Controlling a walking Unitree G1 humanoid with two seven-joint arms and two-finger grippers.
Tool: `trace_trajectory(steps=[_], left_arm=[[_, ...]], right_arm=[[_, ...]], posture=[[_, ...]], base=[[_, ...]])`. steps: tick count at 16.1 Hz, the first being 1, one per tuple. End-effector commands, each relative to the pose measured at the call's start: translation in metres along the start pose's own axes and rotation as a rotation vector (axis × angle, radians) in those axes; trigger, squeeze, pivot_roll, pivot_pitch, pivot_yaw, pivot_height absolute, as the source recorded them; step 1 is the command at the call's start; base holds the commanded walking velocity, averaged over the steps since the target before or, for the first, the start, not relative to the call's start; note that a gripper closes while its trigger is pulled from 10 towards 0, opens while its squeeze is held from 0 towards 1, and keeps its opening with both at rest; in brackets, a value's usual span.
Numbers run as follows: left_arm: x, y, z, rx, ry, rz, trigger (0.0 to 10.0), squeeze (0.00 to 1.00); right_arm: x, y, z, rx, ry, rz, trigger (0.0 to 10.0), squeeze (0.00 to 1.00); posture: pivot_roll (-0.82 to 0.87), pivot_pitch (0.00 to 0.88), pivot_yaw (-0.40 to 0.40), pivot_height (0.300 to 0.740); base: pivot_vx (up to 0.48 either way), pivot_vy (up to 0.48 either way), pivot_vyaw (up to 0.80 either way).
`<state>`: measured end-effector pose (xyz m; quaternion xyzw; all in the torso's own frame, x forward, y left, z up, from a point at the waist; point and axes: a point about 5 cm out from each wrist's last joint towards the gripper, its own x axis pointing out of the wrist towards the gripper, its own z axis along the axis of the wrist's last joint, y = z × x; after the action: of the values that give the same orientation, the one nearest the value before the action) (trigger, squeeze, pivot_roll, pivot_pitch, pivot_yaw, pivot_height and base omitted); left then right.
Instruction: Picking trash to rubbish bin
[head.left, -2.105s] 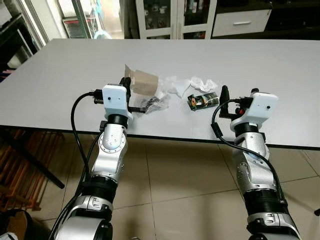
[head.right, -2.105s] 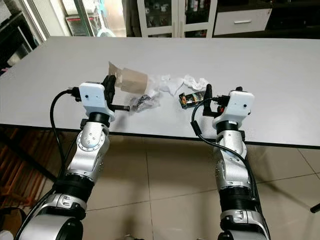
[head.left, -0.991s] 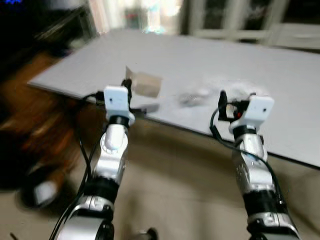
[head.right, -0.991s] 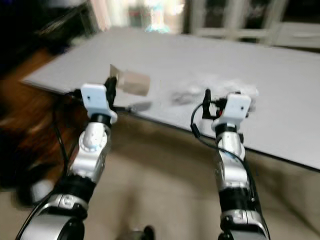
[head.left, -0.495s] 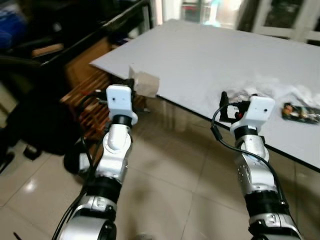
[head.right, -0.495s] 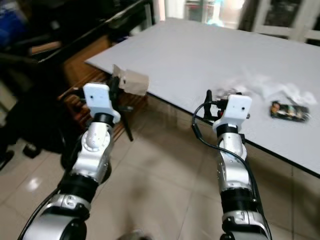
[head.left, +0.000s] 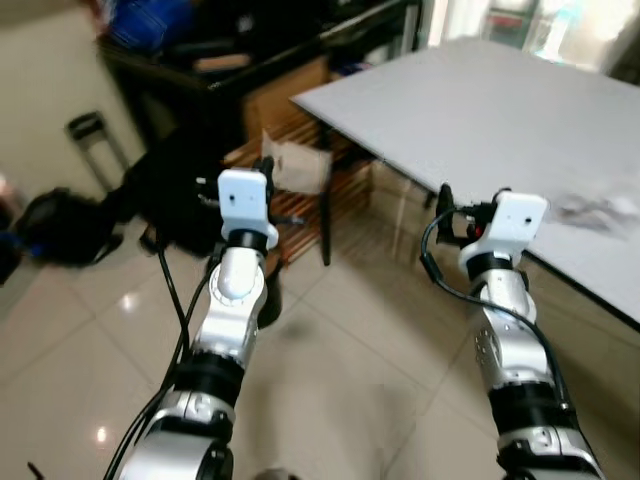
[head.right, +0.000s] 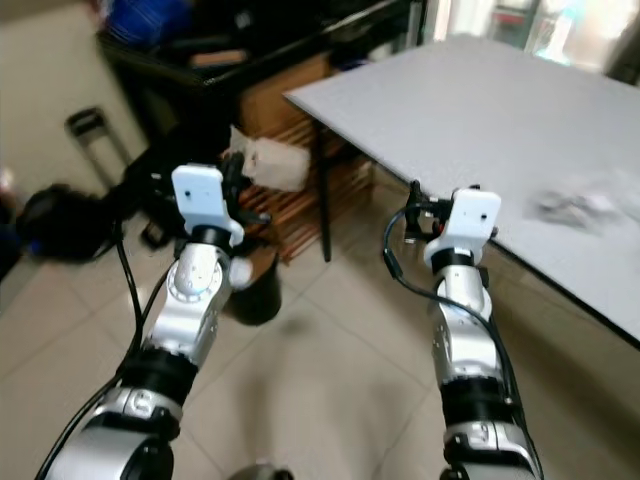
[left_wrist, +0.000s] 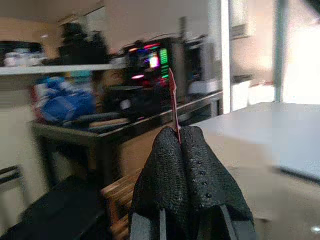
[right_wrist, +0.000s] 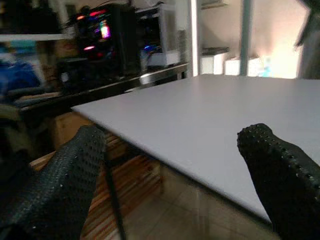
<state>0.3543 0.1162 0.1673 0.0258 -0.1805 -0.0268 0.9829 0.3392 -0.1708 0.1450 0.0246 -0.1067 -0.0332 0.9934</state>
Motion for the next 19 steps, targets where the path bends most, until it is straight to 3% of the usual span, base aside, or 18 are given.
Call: trace_trajectory(steps=[1, 8, 19], left_arm=[[0.002, 0.001, 0.002, 0.0, -0.007, 0.01, 10.0, 0.0], [0.001, 0.001, 0.001, 0.002, 0.0, 0.011, 10.0, 0.0], [-0.001, -0.001, -0.009, -0.007, 0.068, -0.008, 10.0, 0.0]], right_arm=[[0.0, 0.002, 0.0, 0.001, 0.006, 0.016, 10.0, 0.0], [0.0, 0.006, -0.002, 0.011, 0.018, 0.044, 10.0, 0.0], [-0.001, 0.011, -0.01, 0.007, 0.067, 0.081, 10.0, 0.0]], posture=[[-0.11, 0.06, 0.078, 0.74], [-0.11, 0.049, 0.077, 0.74], [-0.11, 0.038, 0.075, 0.74]], base=[[0.0, 0.0, 0.8], [0.0, 0.0, 0.8], [0.0, 0.0, 0.0]])
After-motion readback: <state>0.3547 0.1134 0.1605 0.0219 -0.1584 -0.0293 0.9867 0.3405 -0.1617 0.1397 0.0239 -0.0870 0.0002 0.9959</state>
